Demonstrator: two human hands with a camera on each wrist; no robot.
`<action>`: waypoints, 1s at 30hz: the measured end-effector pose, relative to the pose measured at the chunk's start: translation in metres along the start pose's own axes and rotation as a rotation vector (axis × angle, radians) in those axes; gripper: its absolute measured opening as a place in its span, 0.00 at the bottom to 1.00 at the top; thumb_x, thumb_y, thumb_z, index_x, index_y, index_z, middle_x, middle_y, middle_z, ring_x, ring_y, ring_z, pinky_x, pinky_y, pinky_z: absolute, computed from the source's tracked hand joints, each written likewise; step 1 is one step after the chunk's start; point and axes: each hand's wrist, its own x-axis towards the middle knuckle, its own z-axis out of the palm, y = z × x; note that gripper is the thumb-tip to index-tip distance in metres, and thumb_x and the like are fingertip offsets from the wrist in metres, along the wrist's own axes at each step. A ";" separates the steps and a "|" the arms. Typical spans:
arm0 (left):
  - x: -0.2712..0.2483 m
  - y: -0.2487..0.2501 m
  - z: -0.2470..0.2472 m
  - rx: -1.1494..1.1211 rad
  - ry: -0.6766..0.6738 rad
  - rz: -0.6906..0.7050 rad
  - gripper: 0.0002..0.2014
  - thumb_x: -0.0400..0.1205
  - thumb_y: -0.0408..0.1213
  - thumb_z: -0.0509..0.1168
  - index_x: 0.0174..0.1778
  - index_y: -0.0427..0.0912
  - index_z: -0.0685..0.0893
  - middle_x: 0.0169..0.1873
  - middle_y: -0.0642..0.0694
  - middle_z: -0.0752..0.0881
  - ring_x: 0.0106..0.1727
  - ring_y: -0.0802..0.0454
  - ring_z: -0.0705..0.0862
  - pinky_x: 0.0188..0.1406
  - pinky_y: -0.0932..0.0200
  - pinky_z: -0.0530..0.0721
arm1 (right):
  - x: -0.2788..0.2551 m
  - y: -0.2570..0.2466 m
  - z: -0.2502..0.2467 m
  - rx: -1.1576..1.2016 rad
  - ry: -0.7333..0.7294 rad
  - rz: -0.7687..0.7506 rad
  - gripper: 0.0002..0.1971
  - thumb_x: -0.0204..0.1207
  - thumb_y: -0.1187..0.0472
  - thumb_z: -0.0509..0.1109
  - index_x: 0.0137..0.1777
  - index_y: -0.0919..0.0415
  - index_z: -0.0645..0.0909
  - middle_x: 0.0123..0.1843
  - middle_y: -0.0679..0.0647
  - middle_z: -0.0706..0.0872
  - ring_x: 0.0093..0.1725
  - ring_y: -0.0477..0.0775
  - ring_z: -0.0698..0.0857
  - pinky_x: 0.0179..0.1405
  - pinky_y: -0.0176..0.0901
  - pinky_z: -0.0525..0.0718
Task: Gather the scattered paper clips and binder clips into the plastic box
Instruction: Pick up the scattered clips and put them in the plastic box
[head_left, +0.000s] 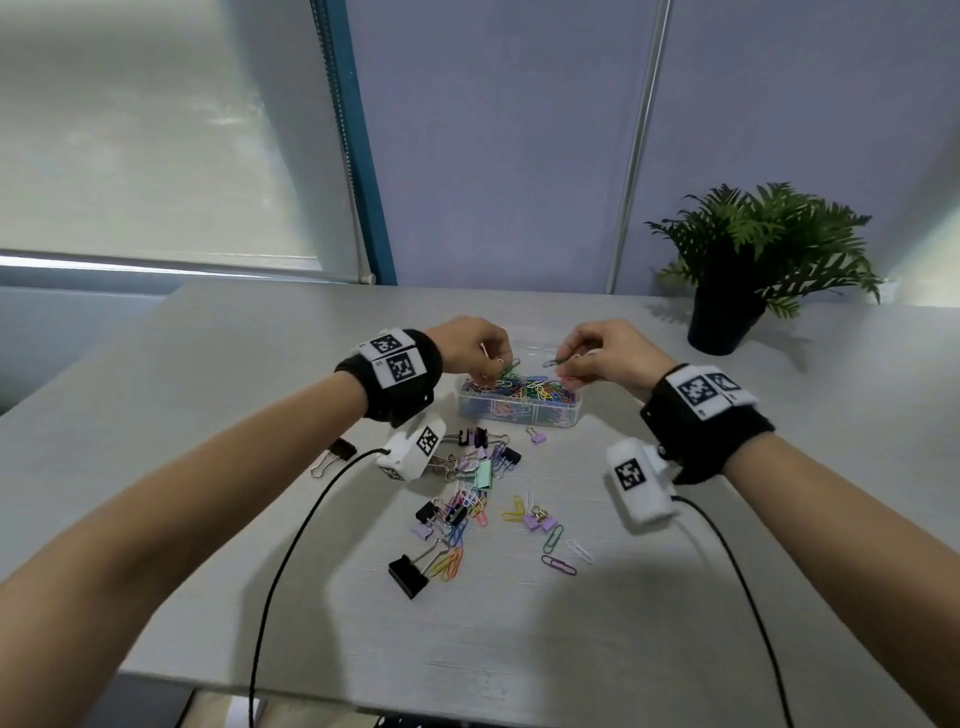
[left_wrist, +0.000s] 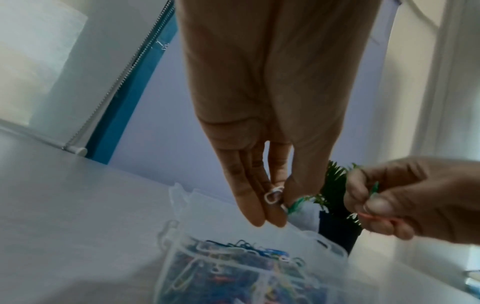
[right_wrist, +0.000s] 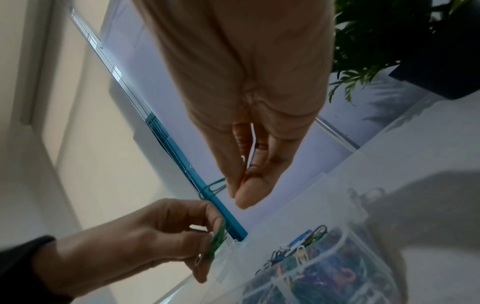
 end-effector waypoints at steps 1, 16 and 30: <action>0.006 -0.003 0.001 0.027 0.015 -0.019 0.04 0.79 0.28 0.64 0.46 0.40 0.81 0.42 0.44 0.85 0.29 0.61 0.84 0.38 0.68 0.84 | 0.008 -0.001 0.003 -0.020 0.010 -0.001 0.11 0.69 0.81 0.69 0.34 0.66 0.78 0.30 0.60 0.81 0.22 0.45 0.85 0.32 0.35 0.89; -0.053 0.010 0.039 0.375 0.029 0.019 0.09 0.80 0.37 0.64 0.52 0.37 0.82 0.50 0.40 0.87 0.51 0.43 0.84 0.53 0.52 0.81 | -0.016 0.015 0.055 -0.808 -0.304 -0.345 0.07 0.71 0.66 0.71 0.48 0.59 0.81 0.46 0.53 0.85 0.45 0.53 0.82 0.48 0.47 0.82; -0.083 -0.002 0.044 0.273 0.001 -0.138 0.23 0.72 0.50 0.73 0.57 0.42 0.75 0.52 0.46 0.84 0.46 0.49 0.80 0.44 0.54 0.81 | -0.027 0.038 0.034 -0.874 -0.341 -0.224 0.08 0.68 0.69 0.68 0.42 0.56 0.73 0.40 0.50 0.77 0.40 0.52 0.75 0.39 0.41 0.74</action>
